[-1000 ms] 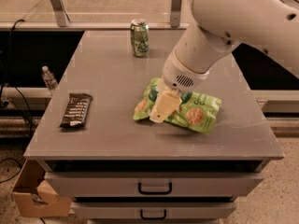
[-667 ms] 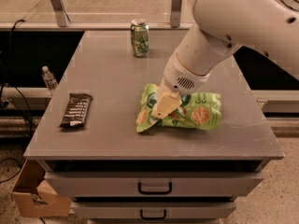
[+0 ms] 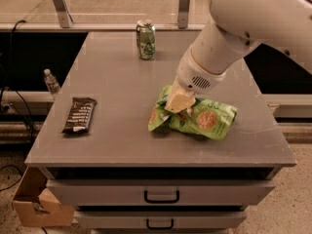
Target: Move green rice chip bag near green can
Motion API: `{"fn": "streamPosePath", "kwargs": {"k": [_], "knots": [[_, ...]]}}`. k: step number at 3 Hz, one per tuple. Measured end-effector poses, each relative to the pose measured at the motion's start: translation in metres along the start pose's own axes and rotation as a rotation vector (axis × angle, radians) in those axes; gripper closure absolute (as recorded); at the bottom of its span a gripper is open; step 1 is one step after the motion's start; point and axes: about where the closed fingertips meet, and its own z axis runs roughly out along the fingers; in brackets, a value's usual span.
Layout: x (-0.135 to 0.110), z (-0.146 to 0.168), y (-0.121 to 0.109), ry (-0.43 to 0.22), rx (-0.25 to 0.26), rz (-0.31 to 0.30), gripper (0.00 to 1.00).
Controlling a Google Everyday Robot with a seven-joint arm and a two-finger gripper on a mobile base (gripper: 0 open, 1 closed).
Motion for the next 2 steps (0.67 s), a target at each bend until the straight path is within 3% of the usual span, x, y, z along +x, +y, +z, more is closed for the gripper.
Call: {"fn": "streamPosePath", "kwargs": {"k": [2], "knots": [[-0.031,-0.048,-0.056,-0.036,0.169,-0.088,1.00]]}}
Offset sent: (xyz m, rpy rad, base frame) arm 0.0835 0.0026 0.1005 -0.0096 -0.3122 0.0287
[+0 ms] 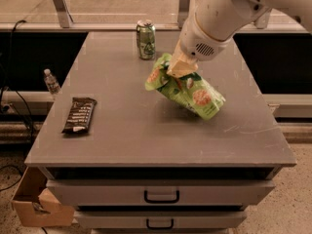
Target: Move green rice chip bag near green can
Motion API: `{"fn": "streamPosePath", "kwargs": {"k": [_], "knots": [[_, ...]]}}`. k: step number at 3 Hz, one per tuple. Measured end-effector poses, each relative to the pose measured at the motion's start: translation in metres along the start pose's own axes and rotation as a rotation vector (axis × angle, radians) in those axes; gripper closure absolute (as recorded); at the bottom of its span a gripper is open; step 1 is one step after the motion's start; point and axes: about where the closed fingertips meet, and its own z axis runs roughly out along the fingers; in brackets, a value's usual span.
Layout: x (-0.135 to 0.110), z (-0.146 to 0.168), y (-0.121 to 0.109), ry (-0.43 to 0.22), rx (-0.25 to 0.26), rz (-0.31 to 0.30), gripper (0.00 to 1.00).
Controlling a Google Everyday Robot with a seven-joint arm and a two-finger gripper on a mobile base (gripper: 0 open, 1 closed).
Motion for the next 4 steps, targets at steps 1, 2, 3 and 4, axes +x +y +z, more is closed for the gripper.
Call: {"fn": "streamPosePath", "kwargs": {"k": [1,2,3,4], "knots": [[0.000,0.000,0.000,0.000,0.000,0.000,1.00],[0.003,0.006,-0.012,0.044,0.026,-0.037,1.00],[0.007,0.011,-0.056,0.109,0.095,-0.114,1.00],[0.000,0.014,-0.104,0.128,0.156,-0.176,1.00]]}}
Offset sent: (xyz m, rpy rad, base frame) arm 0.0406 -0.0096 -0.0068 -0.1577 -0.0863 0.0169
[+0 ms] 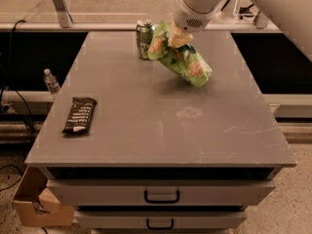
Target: Move green rice chip bag near green can
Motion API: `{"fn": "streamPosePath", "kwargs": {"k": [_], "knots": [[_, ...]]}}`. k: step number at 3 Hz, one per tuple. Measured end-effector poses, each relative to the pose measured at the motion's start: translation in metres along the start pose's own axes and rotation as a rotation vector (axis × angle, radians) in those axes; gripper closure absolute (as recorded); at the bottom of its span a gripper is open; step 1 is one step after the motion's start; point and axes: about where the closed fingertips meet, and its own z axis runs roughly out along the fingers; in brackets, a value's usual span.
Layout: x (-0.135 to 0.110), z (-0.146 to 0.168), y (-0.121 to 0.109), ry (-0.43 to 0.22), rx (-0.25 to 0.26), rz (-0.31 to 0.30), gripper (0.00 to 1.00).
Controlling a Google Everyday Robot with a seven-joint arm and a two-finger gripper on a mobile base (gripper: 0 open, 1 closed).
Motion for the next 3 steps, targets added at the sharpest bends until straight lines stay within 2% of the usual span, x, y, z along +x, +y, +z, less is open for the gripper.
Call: {"fn": "streamPosePath", "kwargs": {"k": [1,2,3], "knots": [[0.006,0.016,-0.037,0.016,0.022,-0.030,1.00],[0.027,0.024,-0.055,0.050,0.032,-0.013,1.00],[0.048,0.017,-0.066,0.063,0.062,0.022,1.00]]}}
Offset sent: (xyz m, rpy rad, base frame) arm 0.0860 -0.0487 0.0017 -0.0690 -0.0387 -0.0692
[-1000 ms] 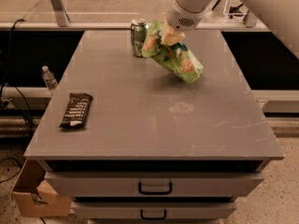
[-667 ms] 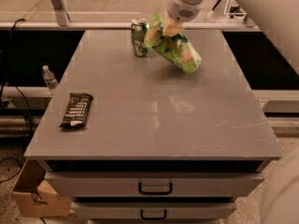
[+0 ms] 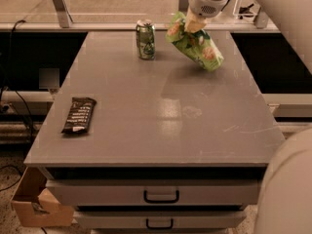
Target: Move green rice chip bag near green can
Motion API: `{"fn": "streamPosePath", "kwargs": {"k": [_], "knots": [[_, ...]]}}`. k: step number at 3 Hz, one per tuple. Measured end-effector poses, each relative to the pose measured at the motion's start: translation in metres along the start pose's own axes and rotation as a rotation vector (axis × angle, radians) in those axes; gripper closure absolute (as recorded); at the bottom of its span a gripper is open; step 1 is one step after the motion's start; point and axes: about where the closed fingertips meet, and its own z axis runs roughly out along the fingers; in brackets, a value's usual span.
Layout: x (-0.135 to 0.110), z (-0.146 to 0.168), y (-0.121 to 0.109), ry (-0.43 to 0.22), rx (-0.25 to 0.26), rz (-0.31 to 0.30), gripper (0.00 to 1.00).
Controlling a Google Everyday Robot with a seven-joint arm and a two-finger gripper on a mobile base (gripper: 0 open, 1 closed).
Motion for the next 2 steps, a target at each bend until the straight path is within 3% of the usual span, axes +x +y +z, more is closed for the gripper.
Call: {"fn": "streamPosePath", "kwargs": {"k": [2], "knots": [[0.010,0.027,-0.001,-0.007,-0.046,0.011,1.00]]}}
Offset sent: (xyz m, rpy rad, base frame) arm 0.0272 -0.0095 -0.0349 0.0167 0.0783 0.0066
